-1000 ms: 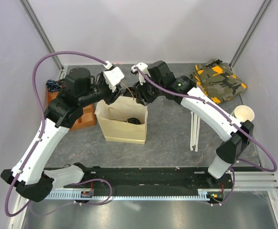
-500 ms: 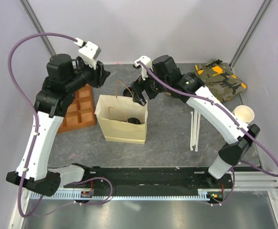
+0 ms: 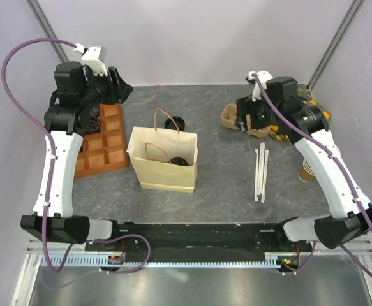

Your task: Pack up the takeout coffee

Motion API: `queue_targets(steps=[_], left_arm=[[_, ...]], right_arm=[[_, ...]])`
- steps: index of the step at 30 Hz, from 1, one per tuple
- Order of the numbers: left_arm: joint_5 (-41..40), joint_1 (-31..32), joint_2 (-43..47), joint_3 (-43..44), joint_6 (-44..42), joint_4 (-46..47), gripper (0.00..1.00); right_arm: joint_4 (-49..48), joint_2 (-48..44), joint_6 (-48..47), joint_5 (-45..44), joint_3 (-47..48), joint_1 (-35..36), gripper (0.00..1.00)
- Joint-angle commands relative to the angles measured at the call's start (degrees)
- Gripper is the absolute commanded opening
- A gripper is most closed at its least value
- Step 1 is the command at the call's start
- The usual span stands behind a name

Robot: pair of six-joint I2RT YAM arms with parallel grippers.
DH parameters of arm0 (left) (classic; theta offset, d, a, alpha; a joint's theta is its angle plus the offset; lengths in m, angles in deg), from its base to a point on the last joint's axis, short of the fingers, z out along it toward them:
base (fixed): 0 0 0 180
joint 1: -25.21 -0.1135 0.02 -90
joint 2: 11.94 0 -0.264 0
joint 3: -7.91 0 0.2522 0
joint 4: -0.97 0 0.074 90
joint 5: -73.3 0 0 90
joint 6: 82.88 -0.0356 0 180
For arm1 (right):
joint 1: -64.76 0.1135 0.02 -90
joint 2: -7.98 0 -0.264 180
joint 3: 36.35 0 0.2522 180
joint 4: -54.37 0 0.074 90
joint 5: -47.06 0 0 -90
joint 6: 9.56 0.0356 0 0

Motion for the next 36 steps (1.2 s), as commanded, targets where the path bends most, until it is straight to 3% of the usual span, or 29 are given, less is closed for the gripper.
queue_targets(steps=[1, 4, 11, 23, 36], left_arm=[[3.12, -2.58, -0.64, -0.53, 4.2, 3.26, 0.55], [4.0, -3.55, -1.25, -0.88, 4.11, 3.79, 0.56], [5.06, -4.16, -1.43, -3.08, 4.64, 4.67, 0.57], [3.74, -5.73, 0.68, -5.54, 3.85, 4.41, 0.59], [4.53, -5.74, -0.11, -5.8, 3.32, 3.7, 0.61]], right_arm=[[4.37, 0.84, 3.45, -3.76, -11.07, -9.1, 0.72], [3.32, 1.98, 2.05, -4.81, -16.79, -13.68, 0.6], [-5.45, 10.14, 1.07, -2.71, -21.19, -14.12, 0.38], [-17.42, 19.02, 2.22, -4.82, -28.66, -14.3, 0.36], [-18.74, 22.55, 2.13, -4.64, -29.19, -15.79, 0.36]])
